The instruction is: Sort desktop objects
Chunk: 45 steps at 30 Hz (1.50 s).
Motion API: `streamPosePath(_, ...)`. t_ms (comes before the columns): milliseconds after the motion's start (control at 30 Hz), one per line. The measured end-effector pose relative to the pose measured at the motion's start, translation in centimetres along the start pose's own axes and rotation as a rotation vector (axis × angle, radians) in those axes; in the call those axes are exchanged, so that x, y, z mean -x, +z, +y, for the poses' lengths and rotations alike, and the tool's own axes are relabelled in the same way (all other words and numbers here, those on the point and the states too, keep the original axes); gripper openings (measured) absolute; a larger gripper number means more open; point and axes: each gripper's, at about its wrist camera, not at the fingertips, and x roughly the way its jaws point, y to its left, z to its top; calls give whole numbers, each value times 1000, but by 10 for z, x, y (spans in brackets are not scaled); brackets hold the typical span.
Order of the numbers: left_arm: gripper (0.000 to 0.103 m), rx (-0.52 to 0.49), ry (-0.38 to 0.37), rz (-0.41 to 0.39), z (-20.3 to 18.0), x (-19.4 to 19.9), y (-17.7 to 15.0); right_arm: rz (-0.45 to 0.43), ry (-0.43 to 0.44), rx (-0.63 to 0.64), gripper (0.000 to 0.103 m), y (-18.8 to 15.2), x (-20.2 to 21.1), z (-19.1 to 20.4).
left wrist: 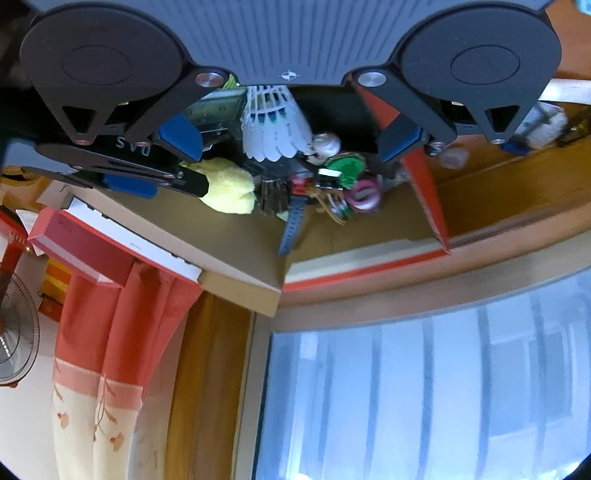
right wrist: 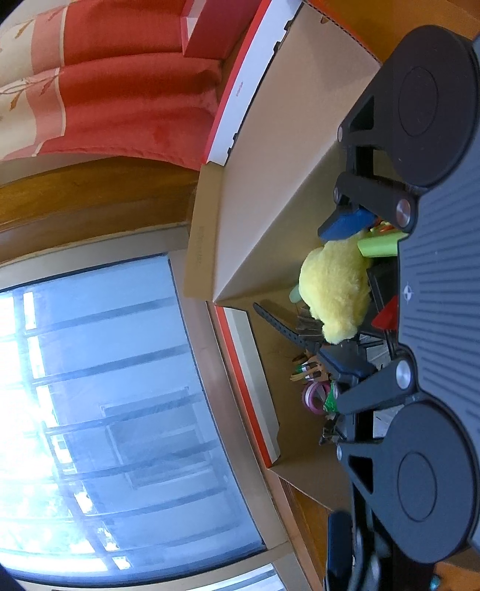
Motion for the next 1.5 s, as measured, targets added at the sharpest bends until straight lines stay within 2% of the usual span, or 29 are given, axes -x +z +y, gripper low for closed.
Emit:
streamPosePath(100, 103, 24, 16, -22, 12, 23, -5, -7, -22, 10, 86, 0, 5, 8)
streamPosePath(233, 103, 56, 45, -43, 33, 52, -15, -50, -49, 35, 88, 1, 18, 30)
streamPosePath(467, 103, 89, 162, -49, 90, 117, -49, -161, -56, 101, 93, 6, 53, 88)
streamPosePath(667, 103, 200, 258, -30, 151, 174, -91, -151, 53, 172, 96, -12, 81, 169)
streamPosePath(967, 103, 370, 426, -12, 235, 250, -147, -75, 221, 230, 97, -66, 99, 279)
streamPosePath(1100, 103, 503, 500, -6, 271, 273, -169, -14, 340, 299, 99, -82, 97, 324)
streamPosePath(1233, 103, 599, 607, 20, 303, 291, -188, 28, 464, 395, 99, -98, 91, 371)
streamPosePath(1433, 103, 662, 788, 41, 337, 320, -202, 102, 664, 465, 99, -119, 80, 434)
streamPosePath(1500, 103, 700, 811, 57, 345, 324, -209, 124, 700, 486, 99, -128, 79, 451)
